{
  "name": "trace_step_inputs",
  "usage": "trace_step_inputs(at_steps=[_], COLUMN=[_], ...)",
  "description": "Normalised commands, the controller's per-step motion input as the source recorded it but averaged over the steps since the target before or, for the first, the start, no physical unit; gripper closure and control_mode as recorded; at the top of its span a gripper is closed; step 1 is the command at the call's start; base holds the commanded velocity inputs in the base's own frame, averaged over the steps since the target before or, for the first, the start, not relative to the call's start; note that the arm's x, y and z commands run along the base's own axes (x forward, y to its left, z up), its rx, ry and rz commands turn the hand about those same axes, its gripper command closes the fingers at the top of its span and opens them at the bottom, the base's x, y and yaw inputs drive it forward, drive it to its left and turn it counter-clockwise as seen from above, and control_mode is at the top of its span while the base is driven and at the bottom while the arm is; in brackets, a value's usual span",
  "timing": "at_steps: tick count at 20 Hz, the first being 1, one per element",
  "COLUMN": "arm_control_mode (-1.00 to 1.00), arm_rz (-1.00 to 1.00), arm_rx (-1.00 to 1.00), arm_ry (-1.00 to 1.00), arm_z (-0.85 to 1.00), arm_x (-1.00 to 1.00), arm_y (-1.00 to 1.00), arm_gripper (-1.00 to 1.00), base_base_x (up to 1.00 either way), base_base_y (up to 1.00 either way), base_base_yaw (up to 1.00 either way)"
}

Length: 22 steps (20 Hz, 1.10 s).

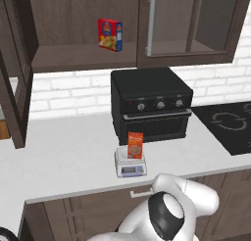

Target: Pick the boxed food and place it on the digital scale for weighing, and close the cabinet.

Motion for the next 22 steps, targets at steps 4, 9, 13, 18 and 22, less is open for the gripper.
trace_step_inputs(at_steps=[4, 9, 13, 18, 22], arm_control_mode=[-1.00, -1.00, -1.00, -1.00, -1.00], arm_rz=[-0.07, -0.02, 0.00, -0.04, -0.13], arm_rx=[0.00, 0.00, 0.00, 0.00, 0.00], arm_ry=[0.00, 0.00, -0.06, -0.03, 0.04], arm_z=[-0.09, -0.20, -0.10, 0.00, -0.14], arm_x=[0.77, 0.74, 0.81, 0.81, 0.97], arm_y=[0.34, -0.02, -0.17, -0.36, -0.46], arm_gripper=[-1.00, -1.00, -1.00, -1.00, -1.00], base_base_x=[0.00, 0.00, 0.00, 0.00, 0.00], base_base_y=[0.00, 0.00, 0.00, 0.00, 0.00], base_base_yaw=[0.00, 0.00, 0.00, 0.00, 0.00])
